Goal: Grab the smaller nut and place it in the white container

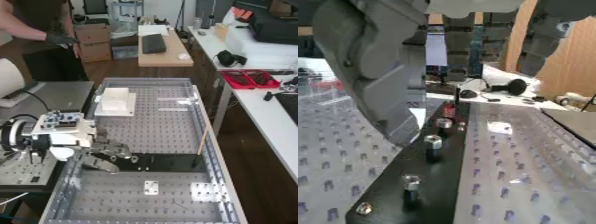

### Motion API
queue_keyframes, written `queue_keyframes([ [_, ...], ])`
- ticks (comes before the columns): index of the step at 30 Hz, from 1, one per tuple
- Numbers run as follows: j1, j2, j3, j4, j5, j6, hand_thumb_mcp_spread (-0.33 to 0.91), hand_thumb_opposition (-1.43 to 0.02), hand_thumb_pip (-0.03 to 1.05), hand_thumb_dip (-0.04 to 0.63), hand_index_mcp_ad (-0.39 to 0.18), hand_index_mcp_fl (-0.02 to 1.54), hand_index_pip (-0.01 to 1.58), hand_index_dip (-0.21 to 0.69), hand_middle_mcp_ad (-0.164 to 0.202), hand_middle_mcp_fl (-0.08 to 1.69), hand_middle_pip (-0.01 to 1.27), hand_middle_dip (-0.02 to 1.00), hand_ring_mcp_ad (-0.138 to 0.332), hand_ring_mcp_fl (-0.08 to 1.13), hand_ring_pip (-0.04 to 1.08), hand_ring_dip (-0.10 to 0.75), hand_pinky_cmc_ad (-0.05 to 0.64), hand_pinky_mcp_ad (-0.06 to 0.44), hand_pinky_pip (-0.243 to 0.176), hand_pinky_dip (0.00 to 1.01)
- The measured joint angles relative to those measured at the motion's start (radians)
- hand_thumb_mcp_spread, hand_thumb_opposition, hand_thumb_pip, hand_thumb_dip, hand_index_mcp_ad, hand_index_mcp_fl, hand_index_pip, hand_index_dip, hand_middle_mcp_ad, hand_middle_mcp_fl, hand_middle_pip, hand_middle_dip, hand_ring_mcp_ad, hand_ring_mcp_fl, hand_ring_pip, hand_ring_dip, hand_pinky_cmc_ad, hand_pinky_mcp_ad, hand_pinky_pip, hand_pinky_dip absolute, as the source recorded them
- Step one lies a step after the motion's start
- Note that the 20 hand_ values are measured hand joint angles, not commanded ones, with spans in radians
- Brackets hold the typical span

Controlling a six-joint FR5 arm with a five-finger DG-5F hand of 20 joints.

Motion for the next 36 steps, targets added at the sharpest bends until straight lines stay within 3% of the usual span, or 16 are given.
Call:
queue_keyframes([
  [16,0.001,0.019,-0.015,-0.005,0.019,0.017,0.43,-0.88,0.76,0.206,-0.215,0.24,1.53,0.113,0.072,0.20,0.13,0.24,0.140,0.00,0.10,0.091,0.346,0.295,-0.019,0.18],
  [36,-0.022,-0.005,-0.064,0.055,0.060,0.059,0.38,-0.83,0.79,0.206,-0.209,0.11,1.51,0.113,0.075,0.18,0.13,0.24,0.140,0.00,0.09,0.091,0.346,0.295,-0.019,0.18],
])
